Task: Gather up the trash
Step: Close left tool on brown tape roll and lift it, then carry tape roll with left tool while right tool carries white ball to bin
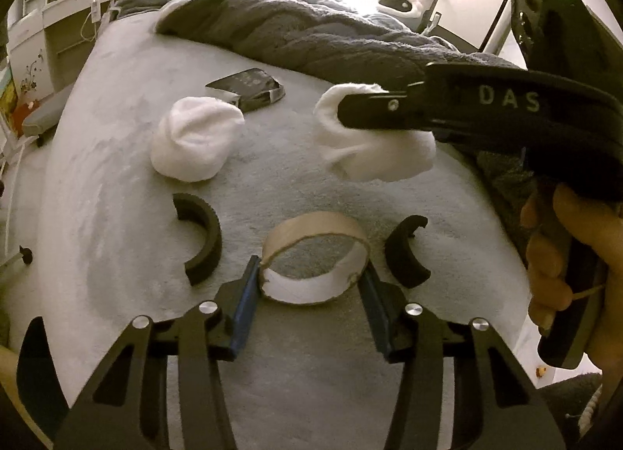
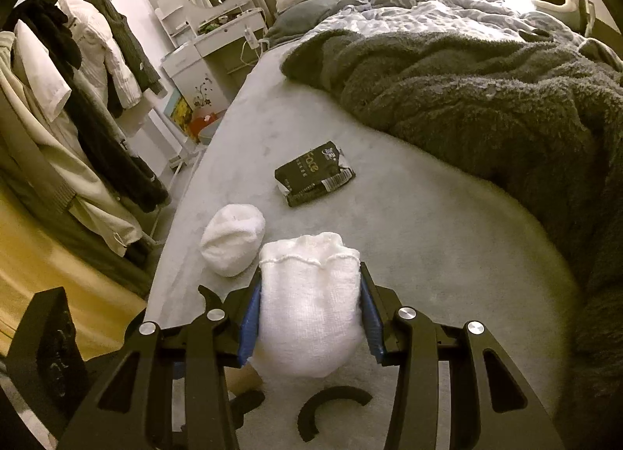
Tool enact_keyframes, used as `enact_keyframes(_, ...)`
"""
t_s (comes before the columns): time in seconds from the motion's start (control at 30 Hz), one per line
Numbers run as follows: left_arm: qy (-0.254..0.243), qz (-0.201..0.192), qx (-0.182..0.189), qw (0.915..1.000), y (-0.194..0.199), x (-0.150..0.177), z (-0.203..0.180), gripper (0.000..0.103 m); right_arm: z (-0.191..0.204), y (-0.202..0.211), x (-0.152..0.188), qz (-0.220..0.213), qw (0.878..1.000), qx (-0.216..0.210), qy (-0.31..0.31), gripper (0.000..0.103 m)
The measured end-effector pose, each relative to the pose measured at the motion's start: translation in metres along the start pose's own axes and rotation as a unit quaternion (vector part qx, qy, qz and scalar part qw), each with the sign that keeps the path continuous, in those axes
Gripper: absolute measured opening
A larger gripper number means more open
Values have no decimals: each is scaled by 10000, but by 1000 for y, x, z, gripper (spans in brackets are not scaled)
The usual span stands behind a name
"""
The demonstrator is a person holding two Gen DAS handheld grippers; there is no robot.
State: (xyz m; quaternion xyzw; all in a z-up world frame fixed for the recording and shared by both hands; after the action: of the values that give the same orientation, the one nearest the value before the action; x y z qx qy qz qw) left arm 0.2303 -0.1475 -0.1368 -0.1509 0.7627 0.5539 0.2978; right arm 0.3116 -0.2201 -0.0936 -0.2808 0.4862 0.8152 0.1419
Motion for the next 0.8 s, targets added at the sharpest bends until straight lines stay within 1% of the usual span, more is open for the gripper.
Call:
enact_keyframes(0.2, -87, -132, 95, 9998, 12, 0, -2, 52, 9, 4, -5, -50, 10000, 15, 62, 45)
enact_keyframes(0.4, -299, -447, 25, 9985, 37, -3, 1, 52, 22, 6, -11, -120, 9998, 40, 121, 45)
enact_keyframes(0.57, -388, -626, -149, 9972, 56, -4, 13, 52, 38, 5, -15, -154, 9997, 4, 183, 45)
enact_keyframes(0.7, -333, -693, -302, 9966, 68, -2, 32, 52, 59, -2, -18, -154, 9995, -57, 279, 45)
enact_keyframes(0.8, -312, -779, -513, 9952, 81, 0, 51, 52, 74, -7, -20, -152, 9992, -105, 363, 45)
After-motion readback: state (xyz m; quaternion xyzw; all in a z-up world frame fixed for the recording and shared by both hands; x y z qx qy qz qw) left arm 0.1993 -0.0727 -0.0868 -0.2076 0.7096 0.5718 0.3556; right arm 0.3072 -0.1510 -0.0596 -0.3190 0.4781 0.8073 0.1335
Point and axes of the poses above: each gripper's, at about its wrist camera, not at the fingertips, and y roughly against the way its jaws point, z to its left, x to its underside, the point moved 6 cm from there along -y, roughly the way its jaws point, and after that the axes turned 4 degrees about -y, right-handed, at the moved point
